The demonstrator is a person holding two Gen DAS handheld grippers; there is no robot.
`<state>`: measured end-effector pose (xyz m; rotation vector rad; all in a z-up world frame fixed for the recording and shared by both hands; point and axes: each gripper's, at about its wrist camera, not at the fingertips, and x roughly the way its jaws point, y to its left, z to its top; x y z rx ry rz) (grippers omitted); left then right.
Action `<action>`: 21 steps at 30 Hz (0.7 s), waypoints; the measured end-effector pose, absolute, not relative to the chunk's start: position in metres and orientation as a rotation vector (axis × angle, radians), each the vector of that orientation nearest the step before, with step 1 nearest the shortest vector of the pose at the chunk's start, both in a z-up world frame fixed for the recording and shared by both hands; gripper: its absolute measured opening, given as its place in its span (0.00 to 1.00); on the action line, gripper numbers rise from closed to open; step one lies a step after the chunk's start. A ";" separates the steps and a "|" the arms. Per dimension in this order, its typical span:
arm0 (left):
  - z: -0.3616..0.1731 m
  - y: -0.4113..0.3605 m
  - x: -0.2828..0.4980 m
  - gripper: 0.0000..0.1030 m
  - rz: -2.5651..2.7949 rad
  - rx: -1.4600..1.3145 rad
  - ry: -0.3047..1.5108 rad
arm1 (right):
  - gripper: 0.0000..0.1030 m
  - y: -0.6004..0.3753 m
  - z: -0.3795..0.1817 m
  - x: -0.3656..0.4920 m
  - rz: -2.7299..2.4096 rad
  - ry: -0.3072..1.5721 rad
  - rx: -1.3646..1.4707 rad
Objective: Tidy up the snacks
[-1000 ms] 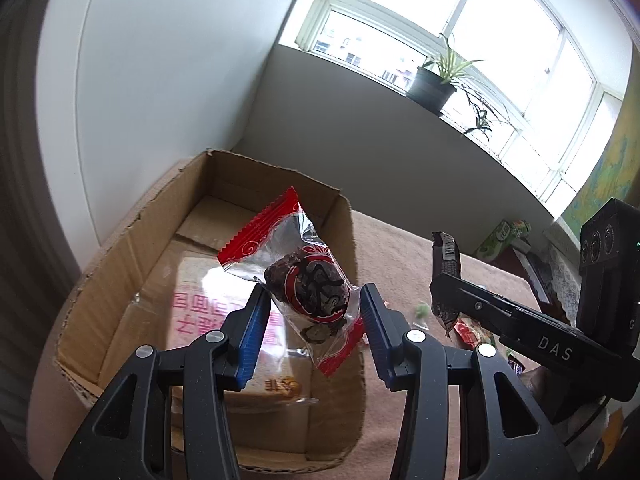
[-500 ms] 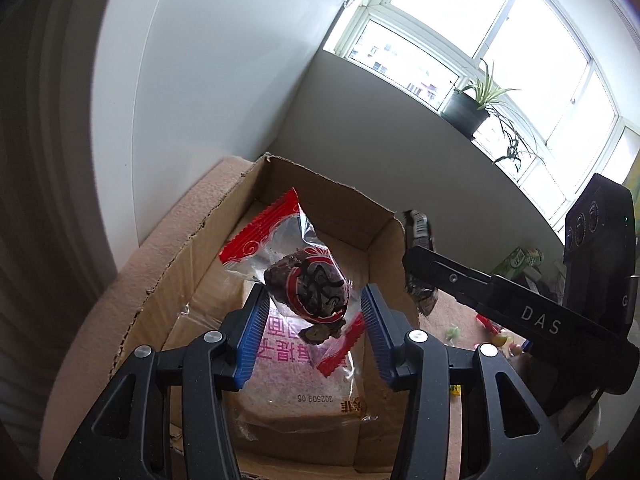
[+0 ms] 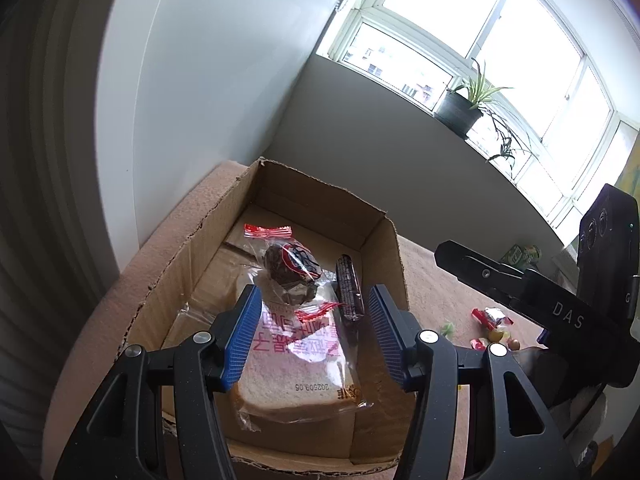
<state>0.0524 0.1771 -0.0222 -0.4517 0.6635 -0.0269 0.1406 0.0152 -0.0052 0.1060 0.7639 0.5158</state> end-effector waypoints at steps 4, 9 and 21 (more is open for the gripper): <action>-0.022 0.165 0.047 0.54 -0.053 -0.449 0.658 | 0.71 -0.012 -0.004 0.128 0.476 0.760 0.106; -0.017 0.136 0.045 0.54 -0.102 -0.387 0.651 | 0.71 -0.050 -0.008 0.111 0.406 0.758 0.086; -0.020 0.067 0.039 0.54 -0.253 -0.296 0.697 | 0.71 -0.173 -0.036 0.068 0.185 0.784 0.166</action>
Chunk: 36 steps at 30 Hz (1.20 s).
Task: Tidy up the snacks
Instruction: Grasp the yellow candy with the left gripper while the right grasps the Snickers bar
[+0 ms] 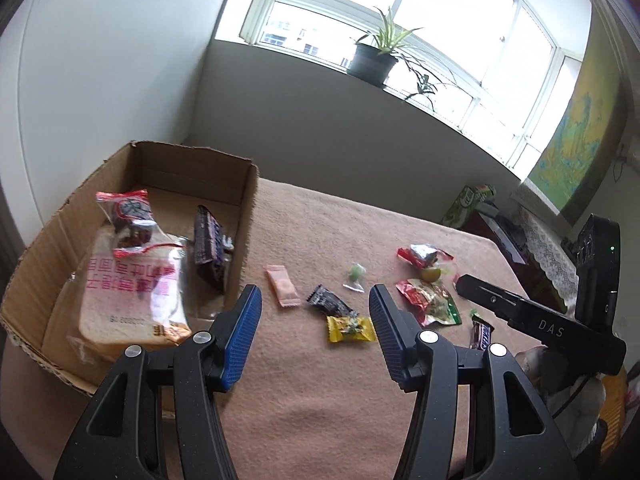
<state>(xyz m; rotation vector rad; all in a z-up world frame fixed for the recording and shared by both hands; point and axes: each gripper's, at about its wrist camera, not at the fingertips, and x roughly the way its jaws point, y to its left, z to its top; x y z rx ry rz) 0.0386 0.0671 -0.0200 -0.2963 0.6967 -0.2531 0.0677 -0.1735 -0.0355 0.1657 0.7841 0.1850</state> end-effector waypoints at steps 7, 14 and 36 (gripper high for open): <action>-0.043 0.030 0.043 0.54 -0.339 -0.271 0.807 | 0.71 -0.219 -0.060 0.050 0.145 0.851 0.234; -0.062 0.017 0.048 0.54 -0.343 -0.269 0.883 | 0.71 -0.227 -0.084 0.049 0.185 0.929 0.256; -0.076 -0.014 0.092 0.53 -0.280 -0.132 0.947 | 0.68 -0.204 -0.092 0.077 0.156 0.930 0.015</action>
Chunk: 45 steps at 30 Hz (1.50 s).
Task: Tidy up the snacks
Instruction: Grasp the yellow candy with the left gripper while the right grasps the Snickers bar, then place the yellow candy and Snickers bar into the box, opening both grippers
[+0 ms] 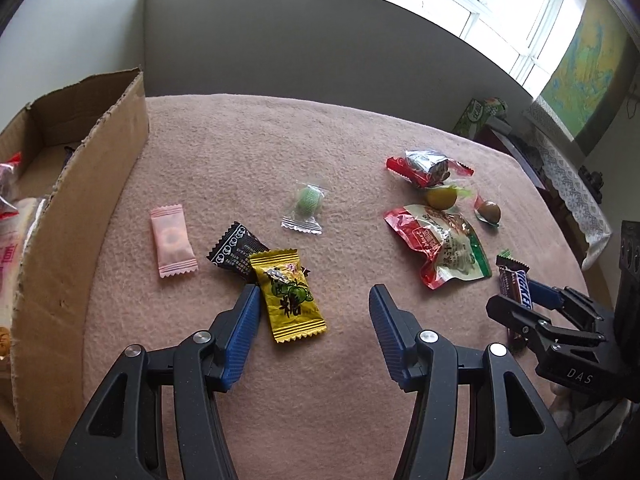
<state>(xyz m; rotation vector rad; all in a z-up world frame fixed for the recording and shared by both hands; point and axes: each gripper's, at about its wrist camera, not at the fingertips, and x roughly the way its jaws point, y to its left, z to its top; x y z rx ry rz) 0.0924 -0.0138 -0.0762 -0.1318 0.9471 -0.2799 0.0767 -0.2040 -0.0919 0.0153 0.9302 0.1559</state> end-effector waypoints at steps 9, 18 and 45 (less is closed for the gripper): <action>-0.077 -0.009 0.093 0.36 -0.246 -0.086 0.933 | 0.42 -0.206 -0.091 0.073 0.104 0.909 -0.034; -0.077 0.000 0.088 0.23 -0.239 -0.076 0.920 | 0.33 -0.215 -0.088 0.068 0.112 0.898 0.012; -0.050 0.011 0.060 0.17 -0.271 -0.154 0.828 | 0.29 -0.170 -0.035 0.057 0.212 0.752 0.040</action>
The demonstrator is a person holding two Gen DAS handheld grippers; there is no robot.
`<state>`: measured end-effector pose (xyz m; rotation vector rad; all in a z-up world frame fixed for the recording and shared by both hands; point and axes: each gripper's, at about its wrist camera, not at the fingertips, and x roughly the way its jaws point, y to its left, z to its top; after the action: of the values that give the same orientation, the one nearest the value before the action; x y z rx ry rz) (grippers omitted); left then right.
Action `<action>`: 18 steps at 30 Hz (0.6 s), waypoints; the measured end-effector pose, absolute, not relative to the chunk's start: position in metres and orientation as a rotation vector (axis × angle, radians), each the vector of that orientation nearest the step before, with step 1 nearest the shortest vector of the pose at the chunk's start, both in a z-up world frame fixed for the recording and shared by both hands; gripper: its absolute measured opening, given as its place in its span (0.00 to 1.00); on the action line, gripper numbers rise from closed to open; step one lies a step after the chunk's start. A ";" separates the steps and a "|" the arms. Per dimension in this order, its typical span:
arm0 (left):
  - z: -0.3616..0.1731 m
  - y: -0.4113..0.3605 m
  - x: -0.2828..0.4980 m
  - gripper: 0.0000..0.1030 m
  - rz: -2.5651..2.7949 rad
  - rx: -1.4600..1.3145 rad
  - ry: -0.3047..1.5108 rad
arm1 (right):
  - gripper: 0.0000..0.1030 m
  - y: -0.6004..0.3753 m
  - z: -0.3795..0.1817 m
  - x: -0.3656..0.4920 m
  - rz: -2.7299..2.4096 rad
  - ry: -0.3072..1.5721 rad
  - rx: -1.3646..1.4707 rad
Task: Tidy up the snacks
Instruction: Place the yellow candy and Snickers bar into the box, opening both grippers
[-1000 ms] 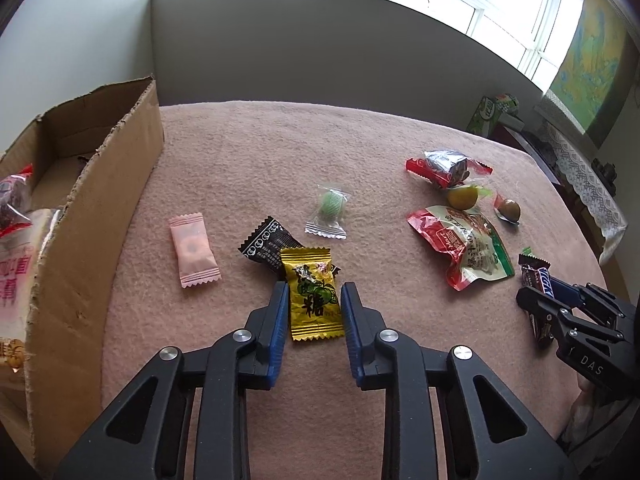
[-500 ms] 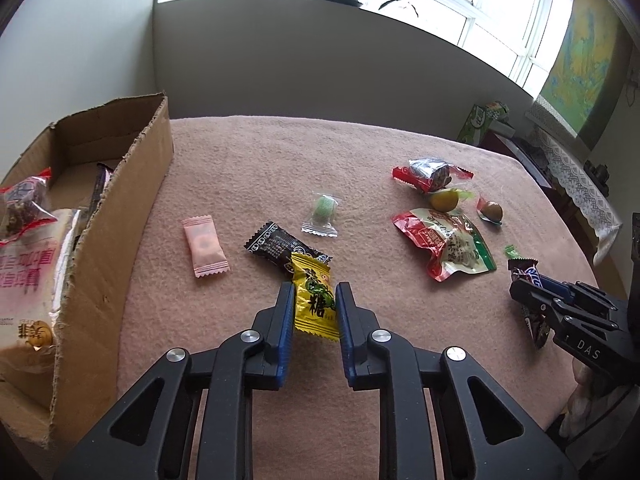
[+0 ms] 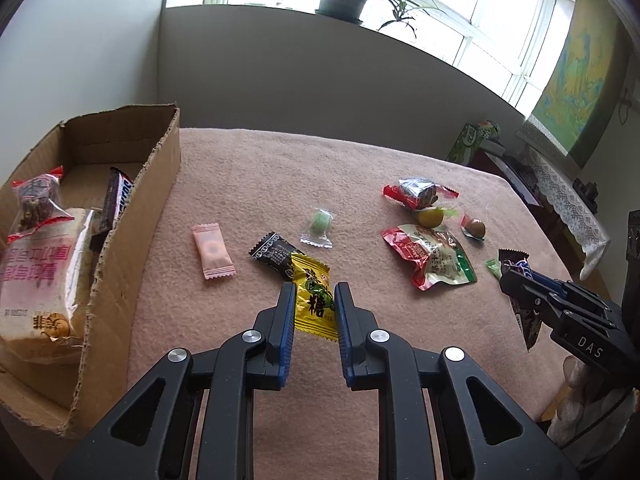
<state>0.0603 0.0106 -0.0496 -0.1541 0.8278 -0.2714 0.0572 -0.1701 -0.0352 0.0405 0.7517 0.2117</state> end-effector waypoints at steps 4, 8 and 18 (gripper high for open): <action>-0.038 0.017 0.055 0.17 -0.270 -0.165 0.787 | 0.29 -0.146 -0.019 0.064 0.268 0.724 0.034; -0.027 0.029 0.051 0.17 -0.263 -0.194 0.748 | 0.29 -0.116 -0.006 0.070 0.321 0.702 0.014; -0.015 0.082 0.046 0.17 -0.165 -0.267 0.666 | 0.29 -0.031 0.011 0.093 0.453 0.672 -0.040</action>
<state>0.0462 0.0823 -0.0154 -0.2674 0.6658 -0.1650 0.0931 -0.0309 0.0112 -0.0397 0.6725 0.4531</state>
